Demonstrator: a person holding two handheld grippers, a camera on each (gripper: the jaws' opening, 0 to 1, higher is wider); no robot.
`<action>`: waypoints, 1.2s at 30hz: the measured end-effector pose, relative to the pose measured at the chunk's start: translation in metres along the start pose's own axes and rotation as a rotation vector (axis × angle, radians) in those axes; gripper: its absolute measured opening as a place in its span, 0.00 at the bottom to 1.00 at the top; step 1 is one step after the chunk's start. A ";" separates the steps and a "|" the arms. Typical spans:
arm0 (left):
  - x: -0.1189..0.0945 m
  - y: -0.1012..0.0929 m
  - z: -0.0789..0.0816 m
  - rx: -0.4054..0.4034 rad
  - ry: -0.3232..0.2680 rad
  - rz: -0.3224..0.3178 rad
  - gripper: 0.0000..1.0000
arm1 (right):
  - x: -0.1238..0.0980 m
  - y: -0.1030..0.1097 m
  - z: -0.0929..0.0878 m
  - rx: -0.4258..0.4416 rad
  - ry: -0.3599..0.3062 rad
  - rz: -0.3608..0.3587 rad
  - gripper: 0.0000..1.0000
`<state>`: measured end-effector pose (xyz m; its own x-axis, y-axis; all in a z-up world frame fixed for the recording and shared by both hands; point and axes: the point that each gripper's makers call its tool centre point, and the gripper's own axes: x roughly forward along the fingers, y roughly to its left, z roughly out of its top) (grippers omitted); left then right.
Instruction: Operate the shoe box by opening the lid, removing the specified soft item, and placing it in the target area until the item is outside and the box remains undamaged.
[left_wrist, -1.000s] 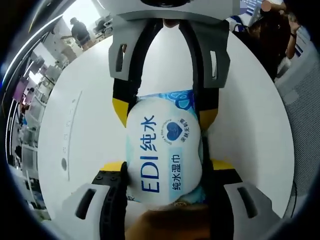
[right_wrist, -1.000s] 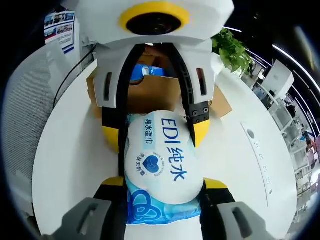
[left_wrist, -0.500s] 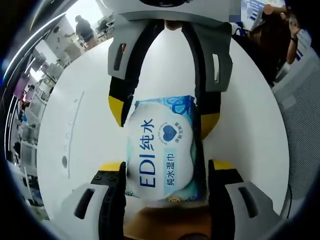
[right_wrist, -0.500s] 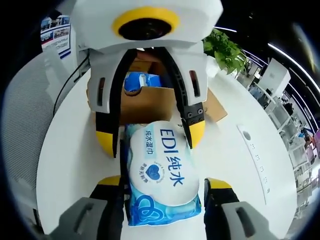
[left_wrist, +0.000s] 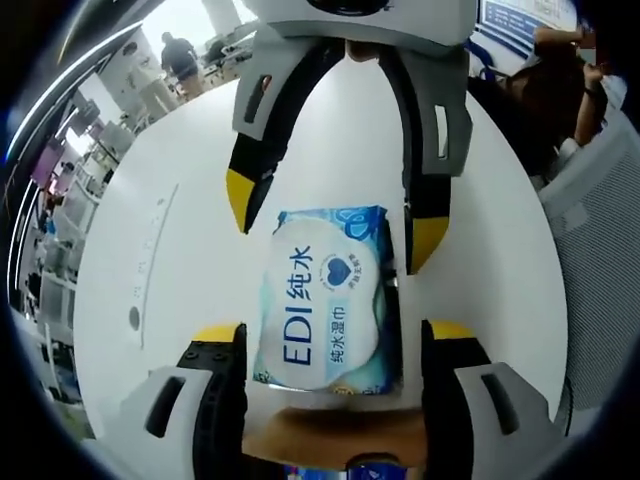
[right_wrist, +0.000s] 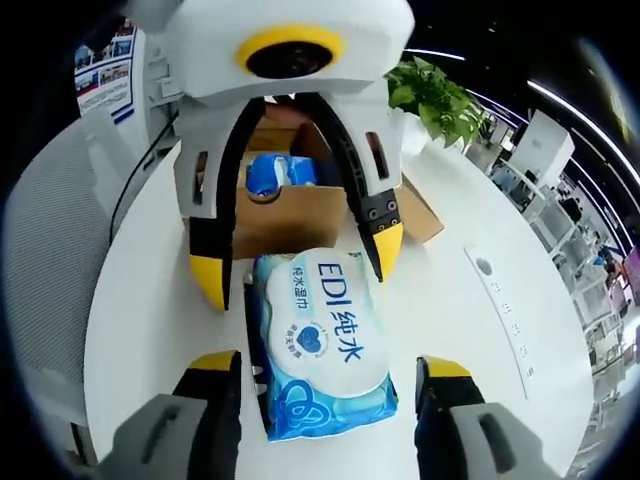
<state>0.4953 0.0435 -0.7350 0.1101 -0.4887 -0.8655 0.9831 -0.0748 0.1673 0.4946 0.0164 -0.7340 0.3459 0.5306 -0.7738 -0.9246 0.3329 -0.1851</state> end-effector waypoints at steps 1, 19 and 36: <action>-0.001 0.000 0.000 -0.003 -0.001 0.001 0.72 | -0.001 0.000 0.000 0.002 -0.001 0.000 0.70; -0.031 0.004 0.013 -0.081 -0.081 0.021 0.75 | -0.026 -0.001 0.020 0.102 -0.041 -0.028 0.77; -0.070 0.010 0.005 -0.174 -0.160 0.055 0.79 | -0.037 0.001 0.047 0.132 -0.078 -0.043 0.81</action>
<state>0.4969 0.0726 -0.6709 0.1536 -0.6207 -0.7689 0.9881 0.1003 0.1165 0.4886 0.0341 -0.6767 0.4009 0.5709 -0.7165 -0.8815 0.4534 -0.1319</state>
